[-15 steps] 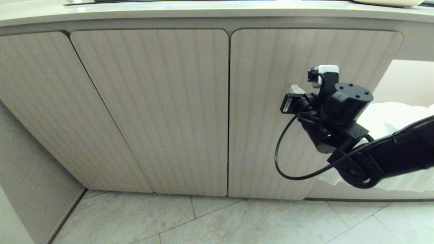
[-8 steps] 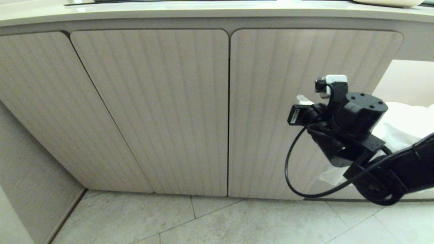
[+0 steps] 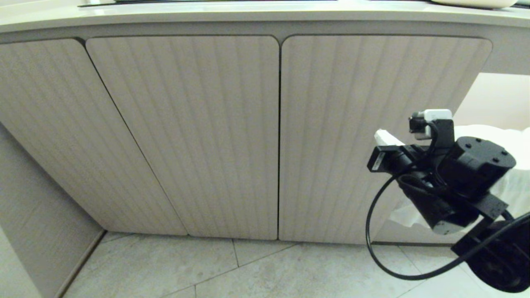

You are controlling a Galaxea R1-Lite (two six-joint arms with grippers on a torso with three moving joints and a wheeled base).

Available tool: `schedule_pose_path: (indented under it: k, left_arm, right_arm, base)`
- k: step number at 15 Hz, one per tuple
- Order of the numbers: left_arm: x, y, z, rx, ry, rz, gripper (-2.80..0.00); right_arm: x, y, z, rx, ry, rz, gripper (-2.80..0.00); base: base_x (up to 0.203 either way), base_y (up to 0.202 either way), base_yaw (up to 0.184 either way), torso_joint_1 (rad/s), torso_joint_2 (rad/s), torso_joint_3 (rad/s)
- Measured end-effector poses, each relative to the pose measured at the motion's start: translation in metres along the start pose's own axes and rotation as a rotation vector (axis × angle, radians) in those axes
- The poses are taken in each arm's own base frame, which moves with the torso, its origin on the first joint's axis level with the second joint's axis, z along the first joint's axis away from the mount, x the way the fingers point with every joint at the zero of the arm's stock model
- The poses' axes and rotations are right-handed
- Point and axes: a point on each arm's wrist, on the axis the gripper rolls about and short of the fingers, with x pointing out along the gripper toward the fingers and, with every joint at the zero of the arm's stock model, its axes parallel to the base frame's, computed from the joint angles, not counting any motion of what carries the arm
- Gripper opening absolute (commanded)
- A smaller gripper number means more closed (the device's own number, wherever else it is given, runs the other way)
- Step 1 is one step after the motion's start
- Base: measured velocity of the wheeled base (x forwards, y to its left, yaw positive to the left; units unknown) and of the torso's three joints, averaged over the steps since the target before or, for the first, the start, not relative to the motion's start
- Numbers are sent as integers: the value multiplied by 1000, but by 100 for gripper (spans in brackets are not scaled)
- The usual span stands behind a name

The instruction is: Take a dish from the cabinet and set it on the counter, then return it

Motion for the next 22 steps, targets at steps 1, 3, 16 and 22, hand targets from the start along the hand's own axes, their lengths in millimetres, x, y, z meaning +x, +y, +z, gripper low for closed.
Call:
schedule_pose_path:
  k: [1, 3, 16, 22]
  left_arm:
    - [0, 0, 0, 0, 0, 0, -280]
    - [0, 0, 0, 0, 0, -1, -280]
    - [0, 0, 0, 0, 0, -1, -280]
    - [0, 0, 0, 0, 0, -1, -280]
  right_arm:
    - [-4, -1, -1, -1, 2, 2, -280]
    - [-15, -5, -3, -4, 9, 6, -280]
    - [-115, -48, 1, -87, 45, 29, -280]
    - [-159, -71, 26, -74, -50, 31, -280]
  base:
    - [0, 0, 0, 0, 0, 0]
    - [0, 0, 0, 0, 0, 0]
    - [0, 0, 0, 0, 0, 0]
    - [0, 0, 0, 0, 0, 0]
